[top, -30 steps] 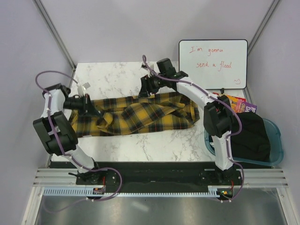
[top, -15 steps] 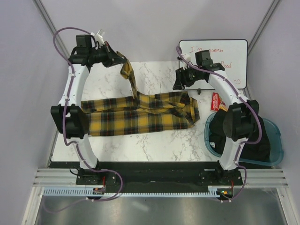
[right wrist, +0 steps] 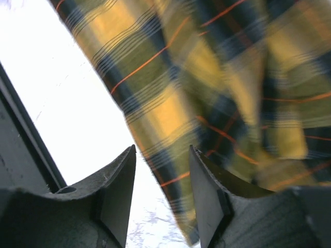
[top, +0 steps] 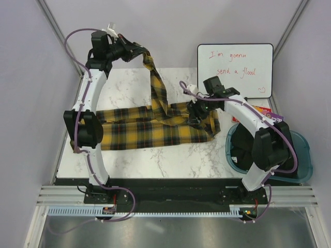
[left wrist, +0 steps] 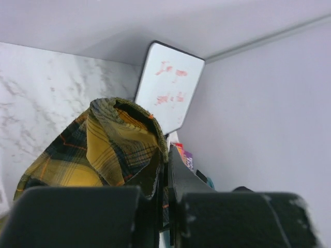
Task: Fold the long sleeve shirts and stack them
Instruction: Fold the shirt
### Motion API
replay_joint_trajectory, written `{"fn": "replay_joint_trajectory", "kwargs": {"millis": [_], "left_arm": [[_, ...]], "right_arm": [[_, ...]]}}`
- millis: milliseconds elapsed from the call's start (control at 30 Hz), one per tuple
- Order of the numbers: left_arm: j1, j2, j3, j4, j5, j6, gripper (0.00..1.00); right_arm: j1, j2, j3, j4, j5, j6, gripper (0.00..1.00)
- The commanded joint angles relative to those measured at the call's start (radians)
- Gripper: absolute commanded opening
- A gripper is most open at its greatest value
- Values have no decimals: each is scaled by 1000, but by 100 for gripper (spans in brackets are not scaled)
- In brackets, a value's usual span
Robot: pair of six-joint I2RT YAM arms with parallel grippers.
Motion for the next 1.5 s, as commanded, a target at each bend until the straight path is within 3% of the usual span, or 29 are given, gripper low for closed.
{"fn": "replay_joint_trajectory", "kwargs": {"millis": [0,100,133,200,233,267,333,400,533,700,1067,1300,1467], "left_arm": [[-9,-125,5,37,220,17,2],[43,-179,-58,-177,356,192,2],[64,-191,-131,-196,493,285,2],[148,-214,-194,-315,588,385,2],[177,-224,-219,-377,640,524,2],[231,-225,-213,-563,636,610,2],[273,-195,-138,-779,569,889,2],[311,-166,-92,-1023,509,1060,2],[360,-161,-163,-1146,366,1260,2],[431,-202,-198,-1150,277,1289,2],[511,-193,-66,-1301,338,1253,2],[544,-244,-147,-1301,240,1354,2],[619,-244,-228,-1301,174,1406,2]], "right_arm": [[27,-48,-53,61,40,29,51],[10,-57,-70,32,25,23,48],[7,-66,-77,34,37,18,47],[2,-69,-94,26,48,13,44],[2,-69,-100,23,53,3,43],[1,-69,-107,21,63,1,42],[1,-61,-136,26,82,-3,41],[-1,-51,-165,38,115,-2,39],[-1,-2,-206,64,168,-5,35],[-1,29,-258,118,243,18,30],[-1,32,-295,139,315,49,27],[1,9,-298,127,317,49,25],[-1,0,-294,118,304,49,16]]}}
